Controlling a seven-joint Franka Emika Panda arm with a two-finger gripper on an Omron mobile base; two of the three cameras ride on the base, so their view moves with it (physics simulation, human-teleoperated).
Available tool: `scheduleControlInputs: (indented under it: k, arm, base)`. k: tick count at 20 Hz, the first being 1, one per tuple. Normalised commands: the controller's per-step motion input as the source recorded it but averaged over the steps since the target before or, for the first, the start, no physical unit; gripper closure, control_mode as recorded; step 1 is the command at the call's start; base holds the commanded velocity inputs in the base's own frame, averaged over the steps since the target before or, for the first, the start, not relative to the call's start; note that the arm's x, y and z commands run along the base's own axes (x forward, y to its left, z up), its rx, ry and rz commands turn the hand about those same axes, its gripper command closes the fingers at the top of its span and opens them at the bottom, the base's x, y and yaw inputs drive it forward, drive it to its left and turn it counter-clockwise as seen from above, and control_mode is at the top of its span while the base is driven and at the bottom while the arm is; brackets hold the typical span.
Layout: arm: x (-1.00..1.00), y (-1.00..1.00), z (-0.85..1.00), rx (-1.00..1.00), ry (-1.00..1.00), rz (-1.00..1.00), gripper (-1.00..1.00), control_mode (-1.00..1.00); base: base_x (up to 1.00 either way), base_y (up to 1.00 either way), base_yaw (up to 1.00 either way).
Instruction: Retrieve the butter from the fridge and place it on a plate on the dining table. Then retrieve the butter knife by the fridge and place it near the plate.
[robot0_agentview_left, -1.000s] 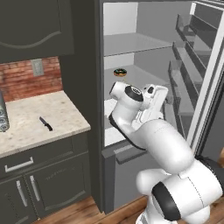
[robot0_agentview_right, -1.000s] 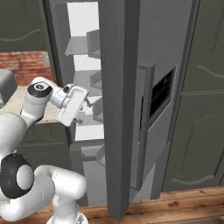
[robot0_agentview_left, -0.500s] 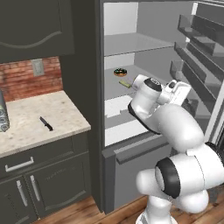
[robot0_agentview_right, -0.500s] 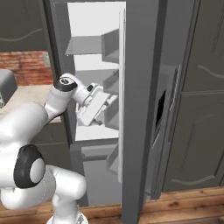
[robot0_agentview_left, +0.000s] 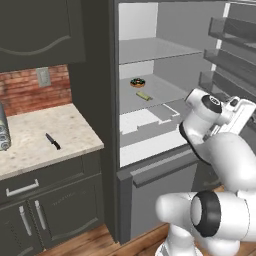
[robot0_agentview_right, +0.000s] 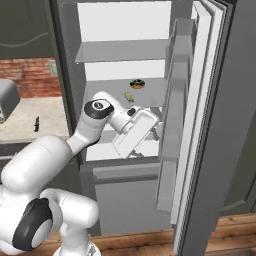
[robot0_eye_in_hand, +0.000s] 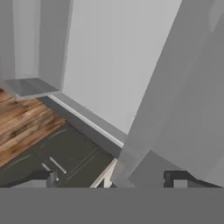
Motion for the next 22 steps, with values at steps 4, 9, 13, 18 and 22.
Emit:
scheduleControlInputs:
  k: [4,9,13,18,22]
  arm:
    - [-0.03,-0.41,0.2,0.08,0.0,0.01,-1.0,-1.0]
    - [0.61,0.96,0.22,0.11,-0.07,-0.03,-1.0,-1.0]
    - [0.99,0.98,-0.1,0.38,-0.06,-0.09,-1.0,-1.0]
    - [0.41,0.89,-0.52,0.64,-0.34,-0.23,-1.0,-1.0]
    - [-0.19,0.95,-0.76,0.78,-0.47,-0.16,-1.0,-1.0]
  base:
    - [0.0,0.0,0.0]
    - [0.0,0.0,0.0]
    - [0.0,0.0,0.0]
    - [0.0,0.0,0.0]
    - [0.0,0.0,0.0]
